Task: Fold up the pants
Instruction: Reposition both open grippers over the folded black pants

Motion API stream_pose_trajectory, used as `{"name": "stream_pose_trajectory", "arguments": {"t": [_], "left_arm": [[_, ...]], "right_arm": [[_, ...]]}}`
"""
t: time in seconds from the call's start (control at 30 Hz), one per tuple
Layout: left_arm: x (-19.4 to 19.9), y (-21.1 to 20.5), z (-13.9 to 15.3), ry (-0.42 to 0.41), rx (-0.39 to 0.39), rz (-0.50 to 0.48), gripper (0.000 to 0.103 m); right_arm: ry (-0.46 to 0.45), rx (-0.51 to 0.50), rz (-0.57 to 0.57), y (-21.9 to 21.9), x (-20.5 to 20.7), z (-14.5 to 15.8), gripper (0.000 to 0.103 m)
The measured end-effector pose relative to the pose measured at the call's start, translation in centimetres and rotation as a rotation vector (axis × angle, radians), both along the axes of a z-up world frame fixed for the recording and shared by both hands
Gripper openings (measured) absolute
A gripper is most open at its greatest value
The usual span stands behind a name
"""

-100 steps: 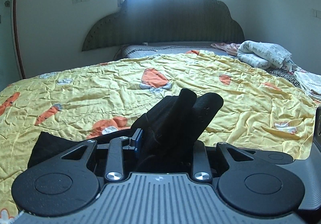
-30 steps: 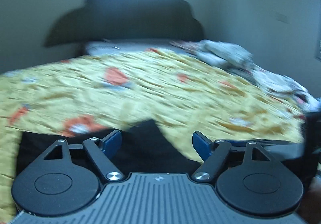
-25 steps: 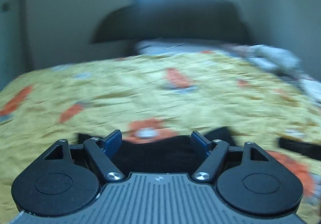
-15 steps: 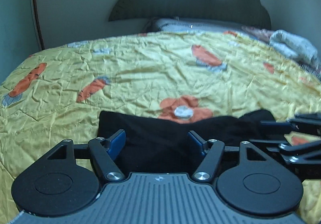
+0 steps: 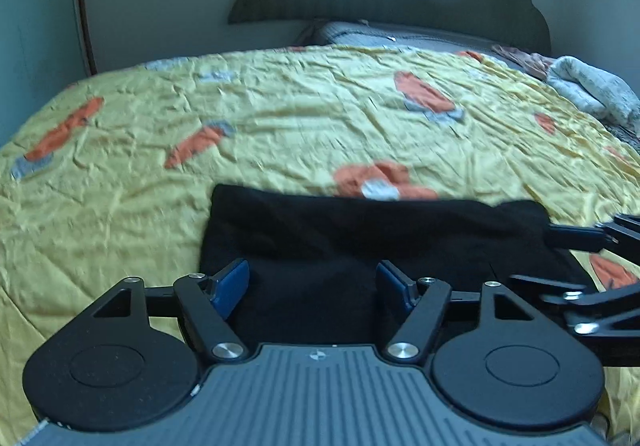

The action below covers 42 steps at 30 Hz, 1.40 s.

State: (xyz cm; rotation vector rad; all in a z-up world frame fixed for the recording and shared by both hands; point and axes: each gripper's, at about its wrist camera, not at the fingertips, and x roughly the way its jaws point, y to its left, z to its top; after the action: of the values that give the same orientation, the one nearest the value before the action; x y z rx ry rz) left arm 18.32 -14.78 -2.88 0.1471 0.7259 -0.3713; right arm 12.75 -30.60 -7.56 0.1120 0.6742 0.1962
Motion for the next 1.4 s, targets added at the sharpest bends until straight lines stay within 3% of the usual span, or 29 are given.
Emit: {"name": "stream_pose_trajectory", "arguments": {"t": [0.07, 0.13, 0.27, 0.43, 0.57, 0.77, 0.97, 1.17, 1.4], "left_arm": [[-0.5, -0.4, -1.0, -0.004, 0.041, -0.008, 0.078], [-1.1, -0.4, -1.2, -0.018, 0.055, 0.002, 0.079], [-1.7, -0.4, -1.2, -0.032, 0.046, 0.001, 0.089], [-2.1, -1.0, -2.0, -0.06, 0.075, 0.006, 0.094], [-2.5, -0.9, -2.3, -0.087, 0.081, 0.017, 0.098], [-2.8, -0.7, -2.7, -0.113, 0.071, 0.025, 0.1], [-3.4, -0.7, -3.2, -0.159, 0.067, 0.038, 0.101], [-3.3, -0.5, -3.2, -0.151, 0.049, 0.037, 0.102], [-3.4, -0.4, -3.2, -0.151, 0.047, 0.037, 0.102]], "right_arm": [[0.015, -0.016, -0.046, 0.1, 0.1, -0.8, 0.081], [0.001, 0.007, -0.085, -0.1, -0.5, -0.4, 0.081], [-0.099, 0.002, -0.101, 0.8, -2.8, 0.9, 0.082], [-0.05, -0.047, -0.107, 1.2, -2.4, -1.2, 0.085], [-0.055, 0.013, -0.141, 0.3, -2.6, -2.1, 0.097], [-0.05, 0.055, -0.17, -0.1, -2.9, -2.7, 0.103], [-0.027, 0.108, -0.168, -0.8, -2.7, -3.1, 0.103], [0.0, 0.182, -0.171, -1.7, -2.4, -3.6, 0.103], [0.002, 0.187, -0.173, -1.7, -2.4, -3.6, 0.103]]}}
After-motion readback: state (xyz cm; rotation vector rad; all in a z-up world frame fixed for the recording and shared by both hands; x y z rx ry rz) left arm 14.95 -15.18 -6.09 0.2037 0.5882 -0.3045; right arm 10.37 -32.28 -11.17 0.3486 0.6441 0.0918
